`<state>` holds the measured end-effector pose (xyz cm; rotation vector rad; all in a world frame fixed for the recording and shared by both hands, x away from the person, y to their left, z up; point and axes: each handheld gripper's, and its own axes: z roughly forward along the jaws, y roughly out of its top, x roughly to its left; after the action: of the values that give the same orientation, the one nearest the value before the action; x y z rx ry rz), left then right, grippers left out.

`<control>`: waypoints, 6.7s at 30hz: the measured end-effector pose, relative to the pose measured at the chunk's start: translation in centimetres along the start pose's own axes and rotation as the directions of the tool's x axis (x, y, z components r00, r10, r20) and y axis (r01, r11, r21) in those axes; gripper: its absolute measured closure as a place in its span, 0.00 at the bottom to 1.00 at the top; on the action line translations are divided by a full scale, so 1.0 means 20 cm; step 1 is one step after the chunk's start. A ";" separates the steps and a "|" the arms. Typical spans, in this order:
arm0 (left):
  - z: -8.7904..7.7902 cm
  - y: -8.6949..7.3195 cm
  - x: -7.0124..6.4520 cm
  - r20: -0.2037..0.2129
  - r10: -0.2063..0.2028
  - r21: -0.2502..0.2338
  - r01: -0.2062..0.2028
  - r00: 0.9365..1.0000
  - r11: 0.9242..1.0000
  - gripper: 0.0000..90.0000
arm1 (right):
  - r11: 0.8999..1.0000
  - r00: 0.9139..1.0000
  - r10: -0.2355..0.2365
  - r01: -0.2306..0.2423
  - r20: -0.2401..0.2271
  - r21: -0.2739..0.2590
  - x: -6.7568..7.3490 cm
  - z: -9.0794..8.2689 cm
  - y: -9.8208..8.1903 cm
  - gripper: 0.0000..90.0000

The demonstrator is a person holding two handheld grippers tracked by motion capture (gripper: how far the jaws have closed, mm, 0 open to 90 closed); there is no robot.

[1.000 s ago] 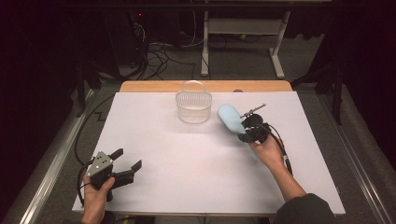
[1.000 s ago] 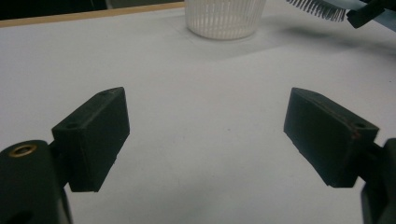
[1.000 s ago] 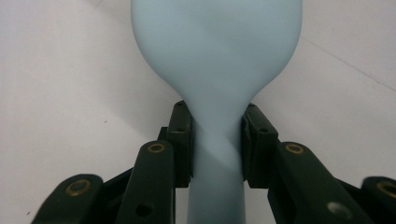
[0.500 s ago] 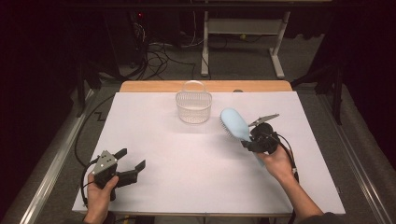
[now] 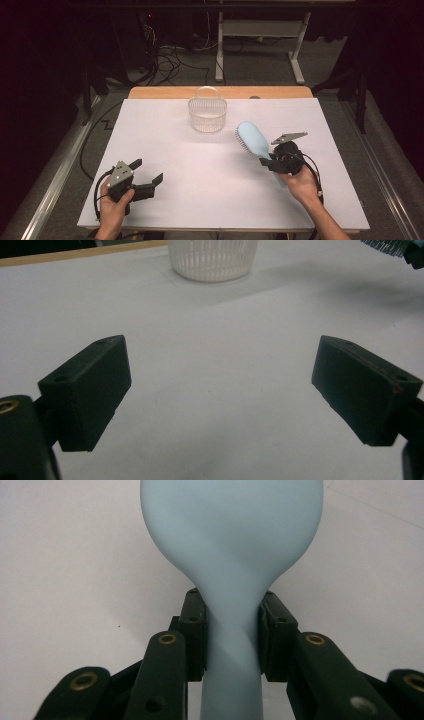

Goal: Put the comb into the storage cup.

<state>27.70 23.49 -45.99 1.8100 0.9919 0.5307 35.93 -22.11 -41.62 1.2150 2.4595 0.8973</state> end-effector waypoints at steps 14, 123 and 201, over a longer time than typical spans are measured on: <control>0.06 0.04 -0.05 0.076 0.007 0.002 -0.007 0.997 1.000 0.08 | 0.999 0.998 -0.022 0.019 -0.053 -0.047 0.09 -0.01 -0.05 0.78; 0.42 0.34 -0.45 0.346 0.019 -0.010 -0.017 0.938 1.000 0.17 | 0.975 0.974 -0.159 0.130 -0.161 -0.179 0.50 0.06 0.04 0.78; 0.31 0.40 -0.43 0.473 -0.115 0.004 0.128 0.873 0.992 0.60 | 0.931 0.945 -0.325 0.311 -0.048 -0.190 0.63 0.06 0.08 0.78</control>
<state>30.40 11.56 -40.87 1.7214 0.7440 0.0116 29.72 -10.94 -40.99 0.7057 2.4720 1.0597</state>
